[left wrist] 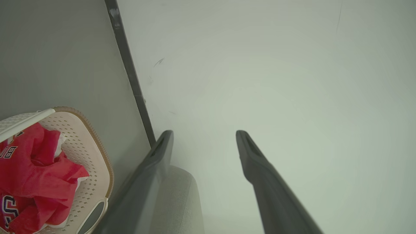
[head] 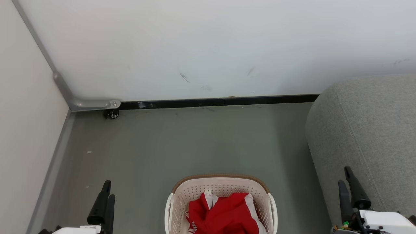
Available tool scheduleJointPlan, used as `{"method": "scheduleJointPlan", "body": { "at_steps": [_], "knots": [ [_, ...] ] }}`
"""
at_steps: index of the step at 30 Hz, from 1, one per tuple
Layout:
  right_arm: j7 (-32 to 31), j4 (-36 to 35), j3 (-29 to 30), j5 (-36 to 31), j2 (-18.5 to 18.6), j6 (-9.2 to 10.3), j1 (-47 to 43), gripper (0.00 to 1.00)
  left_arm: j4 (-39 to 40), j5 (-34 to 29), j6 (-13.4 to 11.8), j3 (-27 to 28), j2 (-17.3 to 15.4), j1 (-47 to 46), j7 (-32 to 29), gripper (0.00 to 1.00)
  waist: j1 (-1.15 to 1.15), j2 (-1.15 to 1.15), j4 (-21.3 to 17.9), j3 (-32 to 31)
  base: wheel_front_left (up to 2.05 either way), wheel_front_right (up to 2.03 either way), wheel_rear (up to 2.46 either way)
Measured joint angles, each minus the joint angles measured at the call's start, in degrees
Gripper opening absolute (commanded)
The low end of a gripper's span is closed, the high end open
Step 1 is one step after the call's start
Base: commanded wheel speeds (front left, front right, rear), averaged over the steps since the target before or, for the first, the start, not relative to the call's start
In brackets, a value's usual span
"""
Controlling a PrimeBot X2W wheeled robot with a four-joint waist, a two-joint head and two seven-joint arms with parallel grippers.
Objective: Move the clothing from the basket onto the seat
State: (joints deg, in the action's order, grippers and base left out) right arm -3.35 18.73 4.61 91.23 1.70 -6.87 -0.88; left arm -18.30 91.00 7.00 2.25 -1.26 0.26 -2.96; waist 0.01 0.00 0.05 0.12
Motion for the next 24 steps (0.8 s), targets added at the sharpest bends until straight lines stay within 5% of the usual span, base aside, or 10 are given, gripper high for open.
{"method": "scheduleJointPlan", "body": {
  "at_steps": [9,24],
  "knots": [
    [1.91,-0.02,-1.63,-5.13,0.16,0.0,0.05,1.0,1.63,-5.34,-0.22,-1.46,-0.29,0.0,1.58,1.0,0.17,0.0,0.1,-0.08,0.0,0.0,0.0],
    [4.93,-0.38,-3.14,-17.4,0.48,-0.01,1.1,1.0,5.72,-20.13,-1.55,-3.08,-1.58,-0.09,4.69,1.0,0.9,0.0,0.35,-0.63,0.0,0.0,0.0]
  ]
}}
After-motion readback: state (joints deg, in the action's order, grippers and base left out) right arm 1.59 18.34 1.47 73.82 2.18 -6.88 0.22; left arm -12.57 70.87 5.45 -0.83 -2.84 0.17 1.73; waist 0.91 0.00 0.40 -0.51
